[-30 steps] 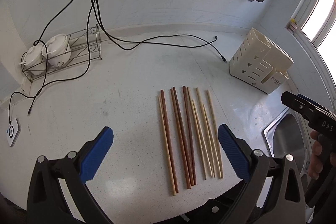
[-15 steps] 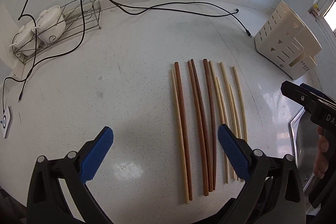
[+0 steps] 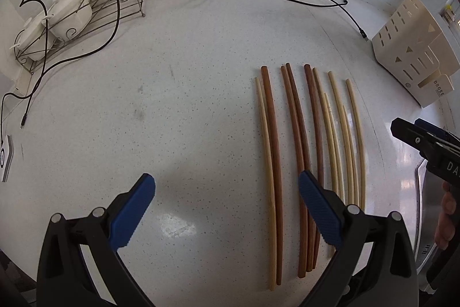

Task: Organize utensils
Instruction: 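Move the right tool down toward the pale chopstick at the row's edge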

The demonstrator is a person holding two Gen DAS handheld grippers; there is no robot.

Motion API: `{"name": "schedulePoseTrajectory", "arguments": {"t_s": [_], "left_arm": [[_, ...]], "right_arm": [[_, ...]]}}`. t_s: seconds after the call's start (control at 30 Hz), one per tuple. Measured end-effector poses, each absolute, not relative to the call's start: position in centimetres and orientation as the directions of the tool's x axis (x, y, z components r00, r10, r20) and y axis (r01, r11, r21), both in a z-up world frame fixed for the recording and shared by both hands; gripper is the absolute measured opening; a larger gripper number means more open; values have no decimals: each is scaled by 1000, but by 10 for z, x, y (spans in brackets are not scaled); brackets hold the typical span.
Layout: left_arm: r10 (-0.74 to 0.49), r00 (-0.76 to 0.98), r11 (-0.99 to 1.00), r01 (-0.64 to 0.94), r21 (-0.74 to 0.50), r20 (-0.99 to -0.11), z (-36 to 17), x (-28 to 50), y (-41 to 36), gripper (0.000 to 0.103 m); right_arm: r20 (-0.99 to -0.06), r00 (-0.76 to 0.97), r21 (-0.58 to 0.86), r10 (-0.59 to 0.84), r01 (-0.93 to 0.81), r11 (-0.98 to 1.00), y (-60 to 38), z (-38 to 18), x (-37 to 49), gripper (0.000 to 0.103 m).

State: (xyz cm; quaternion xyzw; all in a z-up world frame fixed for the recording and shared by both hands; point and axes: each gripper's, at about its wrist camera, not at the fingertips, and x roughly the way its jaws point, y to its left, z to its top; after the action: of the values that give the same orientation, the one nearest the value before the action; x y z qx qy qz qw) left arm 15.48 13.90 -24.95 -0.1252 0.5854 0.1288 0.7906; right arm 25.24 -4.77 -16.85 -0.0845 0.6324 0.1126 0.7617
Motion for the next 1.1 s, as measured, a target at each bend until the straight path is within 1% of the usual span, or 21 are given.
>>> {"name": "schedulePoseTrajectory", "arguments": {"t_s": [0.1,0.17,0.27,0.4,0.5,0.77,1.0,1.1], "left_arm": [[80,264,939,-343,-16,-961,-258,157,138,98],[111,239,943,-331,27,-965,-265,161,135,98],[97,236,946,-324,16,-967,-270,163,134,98],[107,217,947,-320,33,-970,-280,167,132,98],[156,198,946,-312,89,-968,-286,169,131,98],[129,189,951,-301,67,-973,-296,176,131,98],[129,157,954,-290,79,-979,-305,189,129,98],[110,154,951,-303,58,-982,-306,190,130,98]], "right_arm": [[-986,161,7,53,-272,962,-47,-175,253,82],[-987,156,-10,35,-275,962,-47,-178,253,79],[-987,163,-40,6,-274,961,-47,-182,253,78],[-986,165,-52,-5,-278,959,-47,-183,254,76],[-986,167,-47,-2,-272,961,-48,-182,256,76],[-986,167,-54,-7,-280,958,-48,-182,259,76],[-988,152,-71,-29,-276,959,-49,-189,259,76],[-990,132,-80,-44,-278,957,-50,-193,259,76]]}}
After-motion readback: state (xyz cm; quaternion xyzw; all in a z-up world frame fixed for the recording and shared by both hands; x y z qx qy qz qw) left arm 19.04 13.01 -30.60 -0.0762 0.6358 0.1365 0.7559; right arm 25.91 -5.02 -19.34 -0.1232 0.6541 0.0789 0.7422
